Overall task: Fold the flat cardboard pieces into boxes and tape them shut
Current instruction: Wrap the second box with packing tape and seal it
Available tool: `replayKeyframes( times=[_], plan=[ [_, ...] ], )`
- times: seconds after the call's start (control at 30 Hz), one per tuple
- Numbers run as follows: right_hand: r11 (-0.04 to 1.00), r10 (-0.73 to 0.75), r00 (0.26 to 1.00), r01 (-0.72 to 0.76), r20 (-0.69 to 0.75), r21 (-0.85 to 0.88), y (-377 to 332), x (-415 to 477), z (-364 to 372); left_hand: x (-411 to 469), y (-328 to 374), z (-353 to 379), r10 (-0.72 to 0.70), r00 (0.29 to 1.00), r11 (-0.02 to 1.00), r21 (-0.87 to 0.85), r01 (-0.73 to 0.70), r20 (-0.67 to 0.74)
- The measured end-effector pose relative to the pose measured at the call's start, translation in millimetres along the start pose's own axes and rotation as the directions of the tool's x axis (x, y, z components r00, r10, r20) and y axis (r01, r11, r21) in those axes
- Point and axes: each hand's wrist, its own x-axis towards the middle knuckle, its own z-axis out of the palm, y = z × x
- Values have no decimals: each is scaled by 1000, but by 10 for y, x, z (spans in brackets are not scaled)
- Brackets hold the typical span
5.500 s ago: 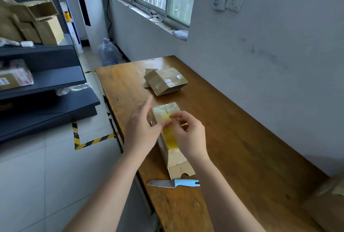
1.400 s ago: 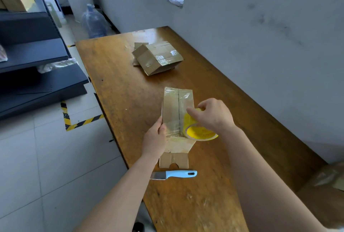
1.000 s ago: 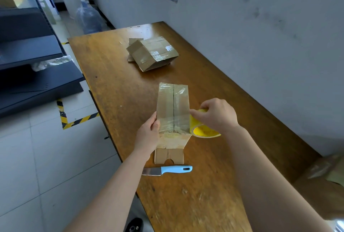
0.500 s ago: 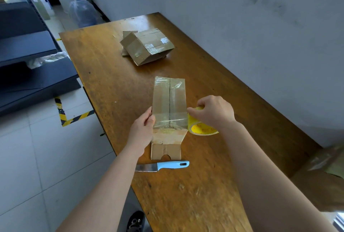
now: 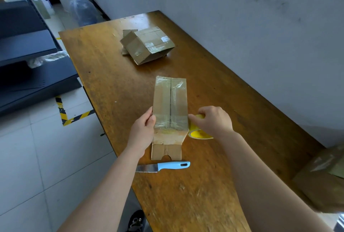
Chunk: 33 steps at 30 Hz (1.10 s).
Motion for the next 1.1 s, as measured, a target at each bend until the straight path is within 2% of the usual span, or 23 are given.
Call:
replayKeyframes(
  times=[0.1,0.23,0.37,0.4,0.43,0.5,0.53,0.6,0.73,0.9,1.0,1.1],
  plan=[
    [999,-1,1000,2,-23,47,20,-38,65,-46,-7,66,25,998,996,86,-20,-62],
    [999,1,999,1,-37,42,-11,-63,88,-47,19,158,28,1000,980,195,-30,14],
    [995,95,995,-95,-2,21,-158,-113,83,125,131,67,21,999,988,152,-28,44],
    [991,125,992,-125,1,37,-219,-136,96,164,172,15,43,999,973,227,-49,28],
    [987,146,989,-146,4,62,-286,-155,116,191,220,-33,115,993,913,396,-92,-36],
    [978,158,987,-159,21,137,-429,-187,170,168,278,-99,377,913,666,730,-151,-155],
    [967,158,987,-163,41,195,-499,-195,197,131,283,-110,497,856,574,795,-198,-145],
    [925,154,980,-188,126,331,-620,-194,225,30,250,-109,609,790,500,807,-314,-70],
    [842,97,961,-218,260,493,-782,-203,187,-37,104,-164,527,850,539,785,-307,-29],
    [671,-126,928,-180,350,719,-868,-332,225,276,100,-456,389,919,550,785,-285,60],
    [643,-156,935,-148,318,752,-930,-368,351,410,106,-581,345,931,569,764,-305,115],
    [667,-120,947,-144,296,731,-991,-340,480,463,94,-620,338,933,594,741,-315,126]
  ],
)
